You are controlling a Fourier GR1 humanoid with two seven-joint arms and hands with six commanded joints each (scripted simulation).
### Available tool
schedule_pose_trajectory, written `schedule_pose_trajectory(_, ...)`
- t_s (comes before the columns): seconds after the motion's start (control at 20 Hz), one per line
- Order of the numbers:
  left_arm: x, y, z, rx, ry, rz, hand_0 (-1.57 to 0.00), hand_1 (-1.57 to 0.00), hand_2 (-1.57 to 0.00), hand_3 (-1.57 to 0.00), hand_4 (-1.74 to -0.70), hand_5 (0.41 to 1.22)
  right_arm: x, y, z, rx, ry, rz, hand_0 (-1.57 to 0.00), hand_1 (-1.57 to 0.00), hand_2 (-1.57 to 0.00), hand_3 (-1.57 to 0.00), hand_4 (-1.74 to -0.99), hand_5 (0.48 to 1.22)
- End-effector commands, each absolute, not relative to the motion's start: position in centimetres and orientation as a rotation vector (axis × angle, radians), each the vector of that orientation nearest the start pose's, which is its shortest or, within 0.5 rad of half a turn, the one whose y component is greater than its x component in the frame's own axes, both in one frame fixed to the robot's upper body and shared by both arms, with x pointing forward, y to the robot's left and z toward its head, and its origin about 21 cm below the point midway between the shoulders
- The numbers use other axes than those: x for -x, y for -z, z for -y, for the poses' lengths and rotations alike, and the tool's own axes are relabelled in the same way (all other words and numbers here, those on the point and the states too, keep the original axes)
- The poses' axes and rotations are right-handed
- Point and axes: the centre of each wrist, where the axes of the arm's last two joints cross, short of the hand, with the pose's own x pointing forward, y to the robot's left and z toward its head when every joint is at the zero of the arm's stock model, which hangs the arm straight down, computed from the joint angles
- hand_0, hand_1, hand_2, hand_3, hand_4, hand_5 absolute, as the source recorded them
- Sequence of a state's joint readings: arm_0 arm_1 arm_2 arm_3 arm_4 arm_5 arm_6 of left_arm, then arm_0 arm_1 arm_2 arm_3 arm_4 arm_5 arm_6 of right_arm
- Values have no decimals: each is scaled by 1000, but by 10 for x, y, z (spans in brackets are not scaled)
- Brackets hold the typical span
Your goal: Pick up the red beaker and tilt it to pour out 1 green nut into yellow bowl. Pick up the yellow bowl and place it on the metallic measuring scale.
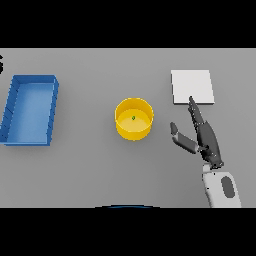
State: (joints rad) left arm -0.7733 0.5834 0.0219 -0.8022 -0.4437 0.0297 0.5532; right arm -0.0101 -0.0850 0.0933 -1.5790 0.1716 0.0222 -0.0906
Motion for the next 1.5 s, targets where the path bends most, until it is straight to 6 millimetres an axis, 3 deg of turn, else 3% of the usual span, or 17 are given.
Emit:
schedule_pose_trajectory(0.0, -409, -136, -354, -959, 339, 950, -1571, -1571, -1571, -1326, -1738, 1190, -250, -3, 223, 88, -294, 1671, 1, 1, 1, 1, -1332, 723)
schedule_pose_trajectory(0.1, -401, -129, -349, -943, 329, 966, -1571, -1571, -1571, -1369, -1682, 1106, -248, -5, 225, 88, -297, 1673, 1, 1, 1, 1, -1336, 727)
schedule_pose_trajectory(0.2, -394, -124, -347, -926, 357, 956, -1571, -1571, -1571, -1442, -1588, 962, -246, -4, 225, 94, -302, 1675, 1, 1, 1, 1, -1326, 728)
schedule_pose_trajectory(0.35, -384, -115, -346, -874, 379, 946, -1571, -1571, -1571, -935, -1253, 810, -245, -5, 224, 88, -309, 1677, 1, 1, 1, 1, -1327, 730)
schedule_pose_trajectory(0.4, -381, -117, -346, -827, 382, 956, -1571, -1520, -1410, -852, -1135, 779, -247, -5, 223, 94, -305, 1671, 1, 1, 1, 1, -1325, 731)
schedule_pose_trajectory(0.45, -378, -119, -345, -779, 385, 974, -1437, -1291, -1163, -715, -1046, 757, -248, -5, 225, 107, -307, 1661, 1, 1, 1, 1, -1320, 731)
schedule_pose_trajectory(0.6, -370, -129, -346, -705, 430, 998, -785, -664, -597, -371, -883, 701, -247, -6, 226, 107, -299, 1673, 1, 1, 1, 1, -1320, 726)
schedule_pose_trajectory(0.75, -373, -131, -343, -712, 484, 978, -402, -340, -305, -189, -807, 667, -248, -6, 225, 98, -302, 1673, 1, 1, 1, 1, -1316, 724)
schedule_pose_trajectory(0.9, -374, -126, -345, -729, 530, 931, -205, -173, -156, -97, -778, 655, -246, 0, 224, 107, -312, 1663, 1, 1, 1, 1, -1308, 717)
schedule_pose_trajectory(1.25, -371, -122, -339, -759, 522, 971, -42, -36, -32, -19, -728, 664, -253, -13, 220, 172, -352, 1643, 1, 1, 1, 1, -1281, 688)
schedule_pose_trajectory(1.35, -371, -122, -336, -757, 505, 992, -27, -22, -20, -12, -718, 675, -257, -22, 216, 236, -444, 1644, 1, 1, 1, 1, -1222, 662)
schedule_pose_trajectory(1.45, -371, -123, -334, -746, 507, 1017, -17, -14, -12, -7, -720, 685, -266, -34, 215, 169, -564, 1703, -13, 1, 1, 1, -1167, 672)
